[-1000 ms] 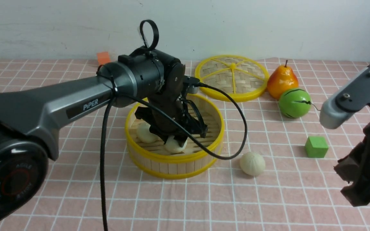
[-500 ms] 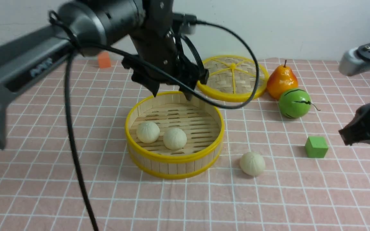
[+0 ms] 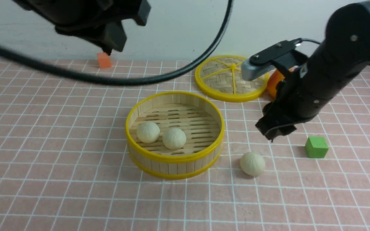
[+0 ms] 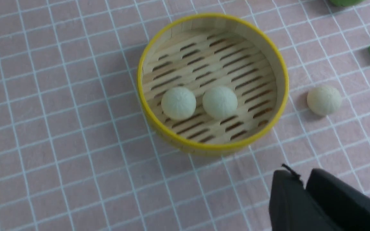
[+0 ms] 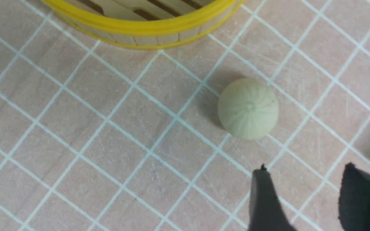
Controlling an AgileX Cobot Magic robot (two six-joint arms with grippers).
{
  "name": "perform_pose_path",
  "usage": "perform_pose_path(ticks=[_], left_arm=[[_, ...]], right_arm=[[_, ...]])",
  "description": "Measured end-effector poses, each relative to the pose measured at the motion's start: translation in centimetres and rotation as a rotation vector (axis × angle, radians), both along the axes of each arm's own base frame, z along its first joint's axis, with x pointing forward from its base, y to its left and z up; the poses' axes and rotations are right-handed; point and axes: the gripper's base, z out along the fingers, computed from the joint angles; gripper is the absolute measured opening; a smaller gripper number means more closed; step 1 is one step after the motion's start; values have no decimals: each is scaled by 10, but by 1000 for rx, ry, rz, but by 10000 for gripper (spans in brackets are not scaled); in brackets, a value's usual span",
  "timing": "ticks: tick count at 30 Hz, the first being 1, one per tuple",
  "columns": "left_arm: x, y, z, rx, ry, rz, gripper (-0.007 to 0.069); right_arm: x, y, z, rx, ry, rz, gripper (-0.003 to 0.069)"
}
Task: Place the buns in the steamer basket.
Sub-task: Use the right arm to grab a steamed stuffed bun
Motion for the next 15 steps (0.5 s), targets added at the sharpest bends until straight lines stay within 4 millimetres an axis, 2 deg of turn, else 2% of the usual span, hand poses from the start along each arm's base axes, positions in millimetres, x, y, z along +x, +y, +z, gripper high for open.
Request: perform_pose_path(ticks=[1,2,5,6,7,8,9,10,12,15], left_arm=[[-9,6,0,-2,-2,0,0],[-20,12,-8,9,20,0,-14],[-50,30,-25,24,50,0,-14],[-51,31,-29,32,62,0,-14],[-66,40,-40,42,79,0,-14],[-68,40,-42,43,82,0,-14],[-79,47,-56,60,110,0,-14],[-82,49,-56,58,107,0,-14],[-96,57,-71,67,128,5,-14],[-110,66,-83,61,142,21,-14]], right_arm=[[4,3,-7,-9,9,5,408],[9,7,-18,-22,22,10,461],[21,12,-43,-40,51,1,542],[21,12,-44,-42,52,1,552],[28,14,-58,-53,55,-3,580],[29,15,-60,-55,54,-3,582],[34,16,-71,-63,57,-1,591],[35,17,-74,-64,58,-1,591],[40,19,-89,-77,68,0,572],[45,20,-104,-92,87,2,501]])
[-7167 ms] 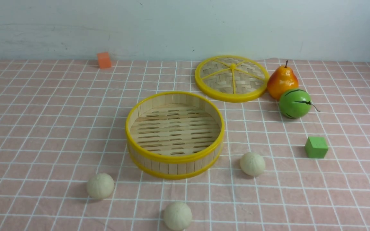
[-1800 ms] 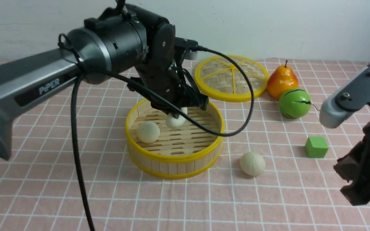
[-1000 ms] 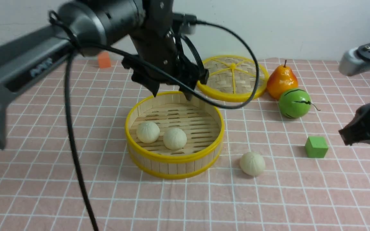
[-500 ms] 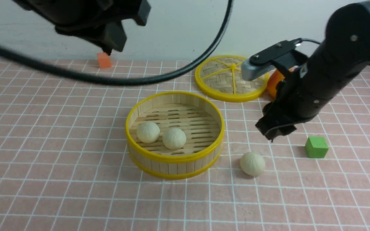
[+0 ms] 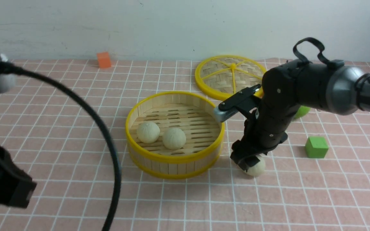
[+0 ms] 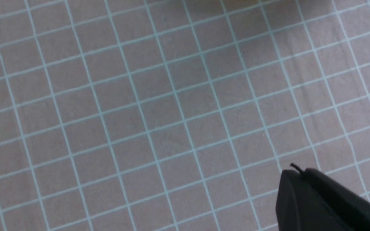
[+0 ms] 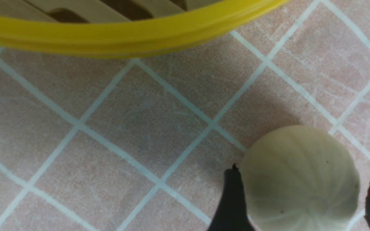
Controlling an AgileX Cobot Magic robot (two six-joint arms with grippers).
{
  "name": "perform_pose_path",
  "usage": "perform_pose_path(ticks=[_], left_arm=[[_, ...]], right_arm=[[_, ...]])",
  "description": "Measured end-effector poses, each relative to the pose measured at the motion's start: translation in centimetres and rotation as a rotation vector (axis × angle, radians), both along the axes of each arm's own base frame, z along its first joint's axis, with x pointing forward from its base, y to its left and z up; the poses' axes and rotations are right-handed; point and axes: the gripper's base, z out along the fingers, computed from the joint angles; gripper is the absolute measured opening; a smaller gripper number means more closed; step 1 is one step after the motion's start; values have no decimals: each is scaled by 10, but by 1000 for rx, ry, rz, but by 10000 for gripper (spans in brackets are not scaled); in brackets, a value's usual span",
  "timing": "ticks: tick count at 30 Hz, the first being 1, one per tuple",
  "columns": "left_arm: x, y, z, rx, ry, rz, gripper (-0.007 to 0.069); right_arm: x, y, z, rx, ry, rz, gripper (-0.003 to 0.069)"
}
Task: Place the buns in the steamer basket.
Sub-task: Use the right arm to grab a steamed stuffed bun, then use the right arm to put the steamed stuffed bun into the steamer
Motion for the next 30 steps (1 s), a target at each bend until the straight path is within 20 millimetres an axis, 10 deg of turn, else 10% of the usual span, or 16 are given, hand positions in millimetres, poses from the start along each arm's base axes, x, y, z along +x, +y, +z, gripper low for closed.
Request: perform_pose_path(ticks=[9,18,22,30], left_arm=[[-27,16,5,-47,-74,4,-14],[-35,20,9,-69,-100,2,-14],[-33,18,11,-96,-123,-3,-14],[-29,14,-1,-105,-120,-14,-14]], right_arm=[[3,-2,2,-51,24,16,41],[14,18,119,93,-141,44,20],[19,38,137,214,-189,63,20],[45,73,66,181,-151,98,89]])
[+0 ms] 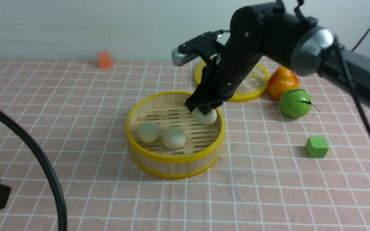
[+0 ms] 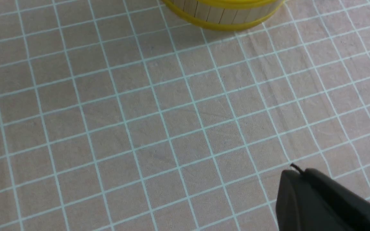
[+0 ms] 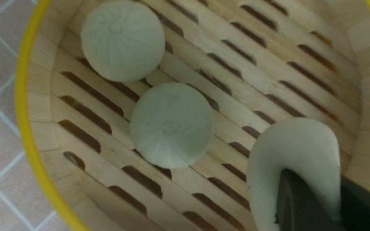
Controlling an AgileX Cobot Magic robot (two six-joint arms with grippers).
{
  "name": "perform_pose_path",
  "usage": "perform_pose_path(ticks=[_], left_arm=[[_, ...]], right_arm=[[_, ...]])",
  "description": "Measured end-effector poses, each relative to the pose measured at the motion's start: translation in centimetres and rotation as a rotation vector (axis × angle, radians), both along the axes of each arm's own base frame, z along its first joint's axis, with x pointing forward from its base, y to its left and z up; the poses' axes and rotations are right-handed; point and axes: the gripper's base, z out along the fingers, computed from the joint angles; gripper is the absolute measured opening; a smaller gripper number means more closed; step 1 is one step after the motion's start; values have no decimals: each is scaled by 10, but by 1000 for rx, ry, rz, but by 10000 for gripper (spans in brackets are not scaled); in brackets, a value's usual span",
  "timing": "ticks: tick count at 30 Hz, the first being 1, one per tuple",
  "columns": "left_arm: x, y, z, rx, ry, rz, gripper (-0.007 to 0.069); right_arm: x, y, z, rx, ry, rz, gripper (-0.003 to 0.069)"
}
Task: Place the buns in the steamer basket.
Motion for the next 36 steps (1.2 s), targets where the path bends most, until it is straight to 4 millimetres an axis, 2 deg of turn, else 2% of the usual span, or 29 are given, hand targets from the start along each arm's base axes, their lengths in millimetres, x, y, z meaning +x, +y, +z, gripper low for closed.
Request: perform_pose_path(ticks=[1,2,4,5,6,7,8,9,10,11,12,14,16,18,21,22,23,25,26,27,29,32,33,35,36], left_arm=[[0,0,-2,2,5,0,-14],[0,-1,-8,8,25,-2,-14],[0,-2,-13,11,42,-4,-14],[0,-2,-19,11,61,-7,-14],[-1,-3,-23,5,67,-9,-14],[-1,-2,-23,4,66,-9,-14],[-3,-2,-27,-5,67,-12,-14],[-3,-2,-27,-9,65,-12,-14],[-8,0,-29,-31,51,-16,-14],[-9,0,-30,-33,50,-16,-14],[-15,3,-30,-53,24,-17,-14],[-23,8,-32,-80,-18,-19,-14],[-33,14,-36,-111,-69,-20,-14],[-42,19,-44,-141,-121,-21,-14],[-60,31,-58,-214,-238,-19,-14],[-64,33,-61,-234,-268,-16,-14],[-65,34,-62,-237,-271,-15,-14],[-73,40,-72,-300,-357,-2,-14],[-75,41,-75,-318,-378,1,-13],[-76,42,-75,-327,-392,2,-13],[-79,43,-81,-360,-440,4,-13],[-79,43,-85,-363,-440,6,-13],[-77,43,-89,-357,-429,7,-13],[-77,42,-91,-353,-422,7,-11],[-76,42,-93,-347,-412,8,-10]], right_arm=[[1,1,-2,-3,2,0,99],[6,4,-21,-28,12,4,151],[8,6,-31,-43,19,7,200],[10,6,-41,-63,24,9,288],[12,6,-45,-68,26,3,341],[12,6,-45,-69,24,0,351],[12,5,-46,-71,23,-9,416],[13,5,-45,-69,23,-16,447],[13,5,-39,-64,19,-35,524],[13,5,-37,-62,15,-35,533],[13,5,-28,-62,15,-44,593],[11,3,-12,-68,13,-43,629],[7,1,13,-62,-1,-42,642],[0,-3,42,-48,-22,-42,627],[-21,-15,105,13,-115,-44,542],[-27,-18,119,30,-137,-43,512],[-29,-19,122,34,-141,-43,504],[-55,-33,165,85,-207,-42,369],[-63,-37,174,96,-220,-41,325],[-65,-38,176,99,-223,-41,314],[-94,-53,200,129,-240,-35,137],[-115,-63,208,142,-229,-29,40],[-136,-74,210,148,-203,-21,-12],[-147,-79,208,146,-187,-17,-18],[-164,-87,204,143,-162,-9,-19]])
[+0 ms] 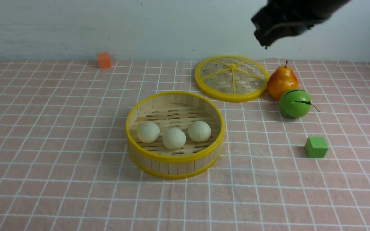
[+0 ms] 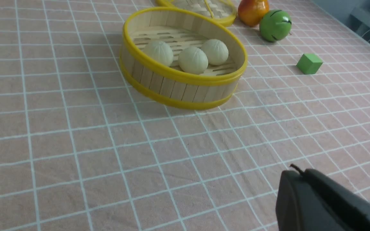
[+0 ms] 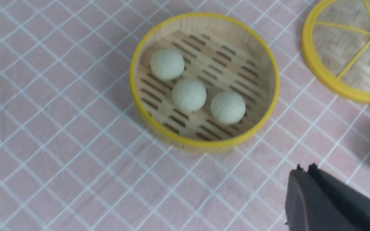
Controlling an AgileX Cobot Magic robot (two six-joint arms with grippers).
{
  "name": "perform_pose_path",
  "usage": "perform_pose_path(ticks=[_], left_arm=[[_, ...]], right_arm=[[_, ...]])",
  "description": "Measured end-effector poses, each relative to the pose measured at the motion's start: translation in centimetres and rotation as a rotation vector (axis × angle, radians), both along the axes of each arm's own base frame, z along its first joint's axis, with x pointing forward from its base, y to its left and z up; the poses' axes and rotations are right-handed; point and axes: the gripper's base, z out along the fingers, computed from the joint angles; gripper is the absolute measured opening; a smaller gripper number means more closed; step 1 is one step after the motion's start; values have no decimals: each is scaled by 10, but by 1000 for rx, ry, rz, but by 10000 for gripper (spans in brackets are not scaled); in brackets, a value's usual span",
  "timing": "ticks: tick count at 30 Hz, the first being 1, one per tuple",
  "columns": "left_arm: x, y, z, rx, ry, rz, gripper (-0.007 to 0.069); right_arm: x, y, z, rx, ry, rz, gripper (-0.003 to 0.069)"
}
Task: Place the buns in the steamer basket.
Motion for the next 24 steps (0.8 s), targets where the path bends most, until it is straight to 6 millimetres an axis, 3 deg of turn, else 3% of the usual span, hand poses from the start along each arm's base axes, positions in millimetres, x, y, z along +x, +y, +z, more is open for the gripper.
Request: perform_pose_path(ticks=[5,14,20,24], left_arm=[[0,0,-3,7,12,0,-5],[0,0,-3,10,15,0,-3],[0,0,-3,10,15,0,2],[0,0,-3,10,15,0,3]], right_arm=[[-42,-20,-21,59,-21,14,-19],[-125,-56,-54,322,-274,74,-14],[-165,-79,-77,410,-411,91,-10],[-179,-86,-89,415,-426,98,-6]])
